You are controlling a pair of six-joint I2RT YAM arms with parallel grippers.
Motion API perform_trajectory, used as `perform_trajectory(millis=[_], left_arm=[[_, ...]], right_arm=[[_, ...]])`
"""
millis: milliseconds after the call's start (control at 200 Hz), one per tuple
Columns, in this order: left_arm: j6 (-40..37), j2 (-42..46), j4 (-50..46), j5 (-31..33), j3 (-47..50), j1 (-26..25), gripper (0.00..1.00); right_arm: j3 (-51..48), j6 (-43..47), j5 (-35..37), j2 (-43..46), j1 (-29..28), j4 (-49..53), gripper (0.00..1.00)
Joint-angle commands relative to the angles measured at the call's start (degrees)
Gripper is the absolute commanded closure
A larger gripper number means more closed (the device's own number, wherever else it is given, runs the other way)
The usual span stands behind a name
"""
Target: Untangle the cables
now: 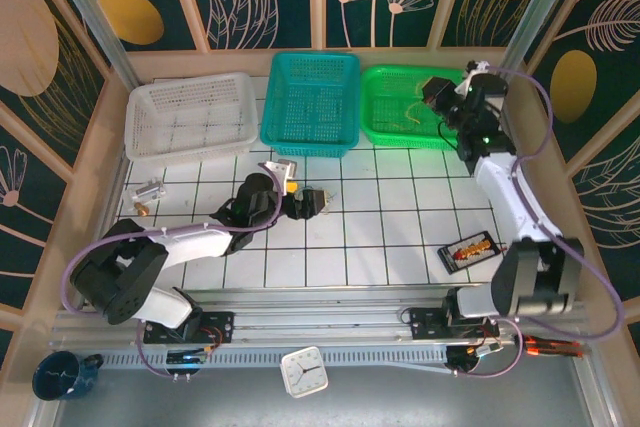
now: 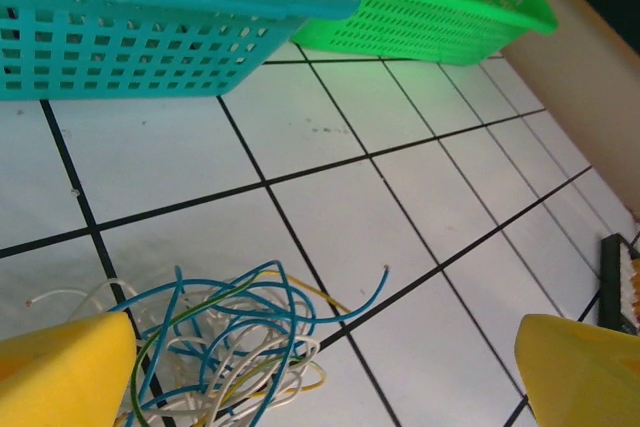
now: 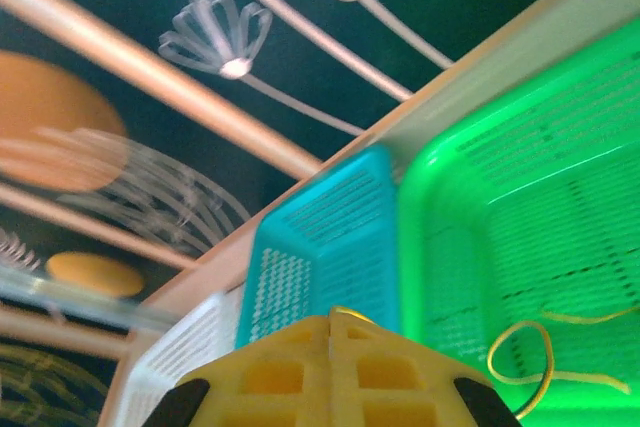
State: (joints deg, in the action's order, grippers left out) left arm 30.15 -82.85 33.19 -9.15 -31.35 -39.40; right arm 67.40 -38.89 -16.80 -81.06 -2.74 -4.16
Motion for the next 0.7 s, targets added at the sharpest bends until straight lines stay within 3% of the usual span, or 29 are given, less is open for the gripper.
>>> perform_trajectory(millis=[0, 420, 550, 696], left_arm=[[2.46, 1.96, -0.92, -1.32, -1.43, -0.23, 0.01], [5.29, 4.76, -2.39, 1.32, -2.07, -0.21, 0.01], [5.27, 4.44, -3.17, 1.7, -3.01, -0.19, 0.01], [5.27, 3.67, -3.64, 1.85, -3.62, -0.24, 0.01]], right_arm=[[5.06, 0.33, -1.18, -5.99, 3.19, -3.56, 1.0], [19.1, -2.33, -4.04, -27.53, 9.15, -3.96, 1.0], [22.26, -2.41, -5.46, -30.23, 9.43, -4.43, 0.71], [21.72, -2.51, -7.05, -28.86, 9.42, -6.36, 0.61]])
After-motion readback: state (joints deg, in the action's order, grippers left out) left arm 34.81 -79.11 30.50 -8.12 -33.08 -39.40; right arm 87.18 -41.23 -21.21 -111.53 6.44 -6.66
